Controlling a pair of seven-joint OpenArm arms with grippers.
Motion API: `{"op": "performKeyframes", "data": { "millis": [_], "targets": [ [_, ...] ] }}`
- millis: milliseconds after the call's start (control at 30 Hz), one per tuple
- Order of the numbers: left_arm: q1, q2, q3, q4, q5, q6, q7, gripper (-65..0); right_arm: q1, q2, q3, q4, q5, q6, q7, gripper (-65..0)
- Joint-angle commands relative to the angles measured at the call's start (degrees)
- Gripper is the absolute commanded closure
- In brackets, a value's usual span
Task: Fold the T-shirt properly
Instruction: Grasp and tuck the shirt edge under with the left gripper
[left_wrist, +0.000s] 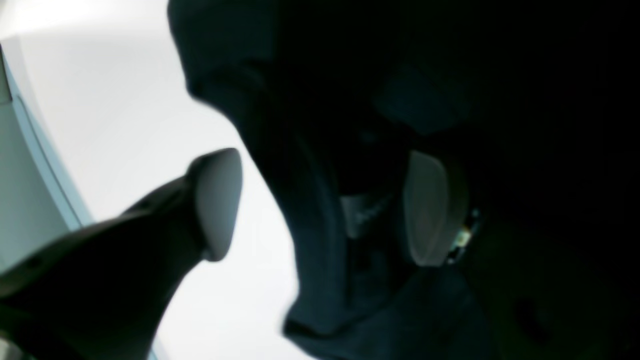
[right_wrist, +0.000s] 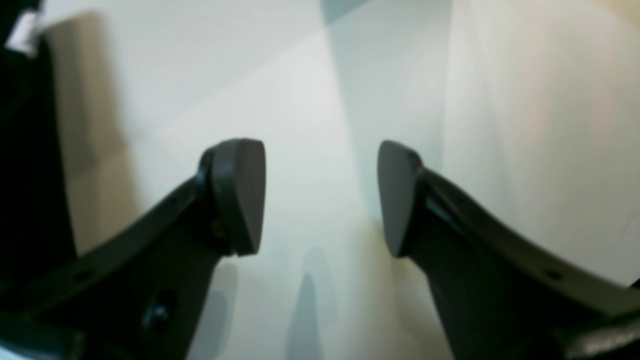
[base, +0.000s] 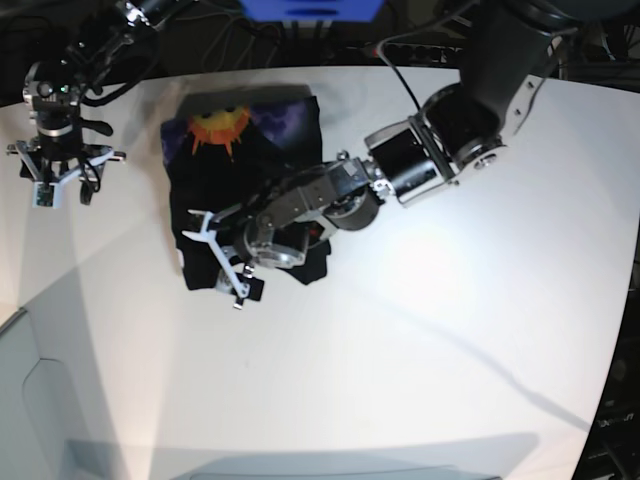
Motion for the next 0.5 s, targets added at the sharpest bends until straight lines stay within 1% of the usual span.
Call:
{"op": "performKeyframes", "data": {
  "millis": [0, 67, 167, 267, 367, 467],
  "targets": [
    [-1.61, 1.00, -0.99, 2.48, 1.27, 0.00, 0.07, -49.5, 0.38, 0.18, -0.01, 1.25, 0.82, -0.27, 1.17, -35.9],
    [-1.61, 0.03, -2.23, 5.38, 3.20, 0.00, 0.95, -49.5, 0.47, 0.18, -0.01, 1.34, 0.91, -0.27, 1.17, -35.9],
    [-1.61, -0.15, -5.65, 9.25, 5.93, 0.00, 2.88, -49.5, 0.38, -0.25, -0.10, 3.10, 1.00, -0.27, 1.17, -35.9],
    [-1.61, -0.24, -9.17, 11.98, 6.72, 0.00, 3.32, -49.5, 0.12, -0.25, -0.36, 5.74, 1.00, -0.27, 1.61, -35.7],
    [-1.52, -1.91, -13.04, 15.14, 7.34, 0.00, 3.32, -49.5, -1.81, -0.25, -2.38, 6.62, 1.00, -0.27, 1.08, -35.2],
    [0.85, -4.81, -19.63, 19.27, 7.42, 0.00, 3.32, -49.5, -5.77, -0.25, -6.96, 6.62, 1.09, -0.27, 1.52, -31.0]
  ]
}}
